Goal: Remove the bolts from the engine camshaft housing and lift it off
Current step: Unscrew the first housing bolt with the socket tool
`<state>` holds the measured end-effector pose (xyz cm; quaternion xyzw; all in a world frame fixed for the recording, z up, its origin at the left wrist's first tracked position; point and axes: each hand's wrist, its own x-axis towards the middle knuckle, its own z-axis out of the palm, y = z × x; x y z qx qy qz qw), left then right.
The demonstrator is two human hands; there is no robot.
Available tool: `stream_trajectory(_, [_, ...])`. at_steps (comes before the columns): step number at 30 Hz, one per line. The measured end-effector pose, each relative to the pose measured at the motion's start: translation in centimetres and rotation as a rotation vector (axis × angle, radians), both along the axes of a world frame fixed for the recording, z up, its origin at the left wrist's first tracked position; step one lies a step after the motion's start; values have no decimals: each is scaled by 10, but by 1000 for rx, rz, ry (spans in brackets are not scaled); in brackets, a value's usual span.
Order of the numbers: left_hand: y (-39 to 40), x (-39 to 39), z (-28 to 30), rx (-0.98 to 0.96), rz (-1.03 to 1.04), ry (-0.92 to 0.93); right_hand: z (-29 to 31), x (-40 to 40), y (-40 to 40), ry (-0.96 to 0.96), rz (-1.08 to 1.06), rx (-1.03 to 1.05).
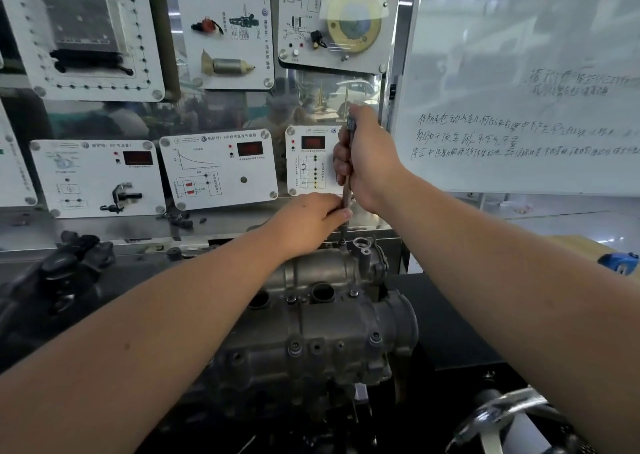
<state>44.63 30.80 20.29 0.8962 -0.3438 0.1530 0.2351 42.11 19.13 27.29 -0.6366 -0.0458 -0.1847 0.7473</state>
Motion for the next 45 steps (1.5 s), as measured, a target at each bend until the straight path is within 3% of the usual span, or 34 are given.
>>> stream_trajectory(13, [-3,-3,-18,-203,-59,155,3,-1,-9,26,357,-64])
stream_trajectory(21, [-8,0,-17,-159,-16,53,-3,3,10,-77,-122,111])
stream_trajectory(24, [-7,-1,-18,-192,-26,70,-8,6,19,-187,-246,1])
stream_trajectory(29, [-8,5,-22,-214,-65,108,-10,18,10,-233,-133,-29])
stream_trajectory(32, [-6,6,-21,-242,-116,127,-26,22,5,-365,-91,-21])
stream_trajectory(37, [-5,5,-17,-221,-122,60,-47,20,7,-569,-370,-206])
stream_trajectory(39, [-6,4,-15,-221,-110,63,-46,19,8,-576,-460,-292])
stream_trajectory(45, [-7,1,-16,-277,-112,100,-53,19,10,-501,-377,-284])
